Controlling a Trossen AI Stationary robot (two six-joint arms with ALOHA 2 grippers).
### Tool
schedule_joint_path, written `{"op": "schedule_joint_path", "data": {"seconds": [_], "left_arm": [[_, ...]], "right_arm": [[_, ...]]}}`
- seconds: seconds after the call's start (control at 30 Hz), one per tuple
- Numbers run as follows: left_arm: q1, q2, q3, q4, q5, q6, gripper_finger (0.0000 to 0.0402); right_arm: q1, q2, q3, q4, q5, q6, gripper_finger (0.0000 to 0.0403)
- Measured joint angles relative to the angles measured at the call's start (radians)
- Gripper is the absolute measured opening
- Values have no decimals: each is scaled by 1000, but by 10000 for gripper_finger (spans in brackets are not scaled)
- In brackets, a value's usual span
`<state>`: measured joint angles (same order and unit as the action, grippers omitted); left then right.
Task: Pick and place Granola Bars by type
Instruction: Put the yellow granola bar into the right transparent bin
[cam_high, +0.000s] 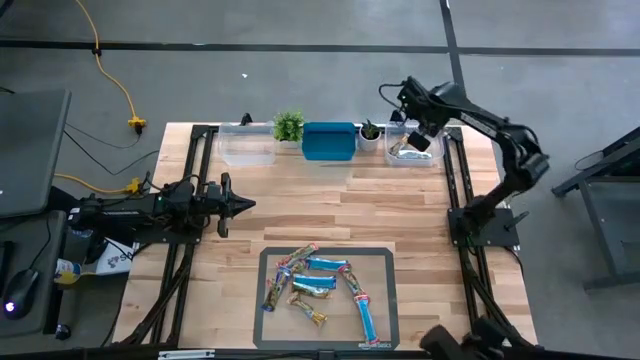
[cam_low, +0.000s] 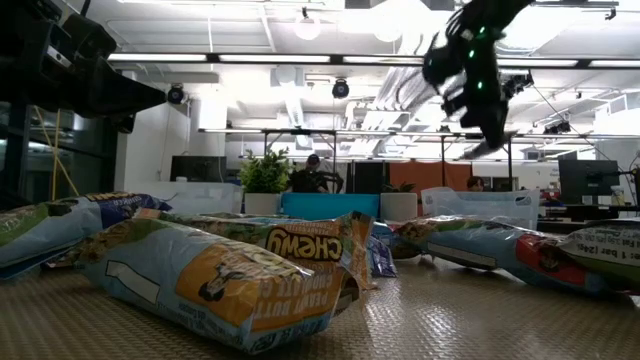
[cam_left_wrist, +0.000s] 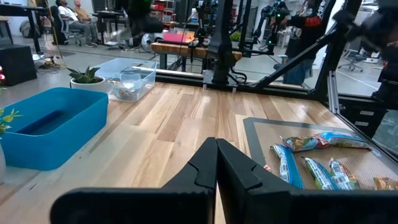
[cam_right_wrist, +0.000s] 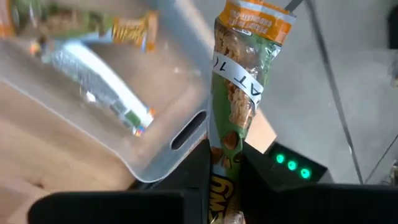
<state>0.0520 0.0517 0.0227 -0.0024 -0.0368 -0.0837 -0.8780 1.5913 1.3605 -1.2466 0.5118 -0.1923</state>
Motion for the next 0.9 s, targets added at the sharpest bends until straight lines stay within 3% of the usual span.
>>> {"op": "schedule_joint_path", "data": {"seconds": [0.43,0.7,0.9], "left_arm": [[0,0,0,0,0,0,1],[0,0,0,0,0,0,1],[0,0,0,0,0,0,1]], "right_arm": [[10,260,0,-58,-5,-125,47],[10,288,0,-5,8,-301,39],[10,288,0,31,-49,-474,50]]}}
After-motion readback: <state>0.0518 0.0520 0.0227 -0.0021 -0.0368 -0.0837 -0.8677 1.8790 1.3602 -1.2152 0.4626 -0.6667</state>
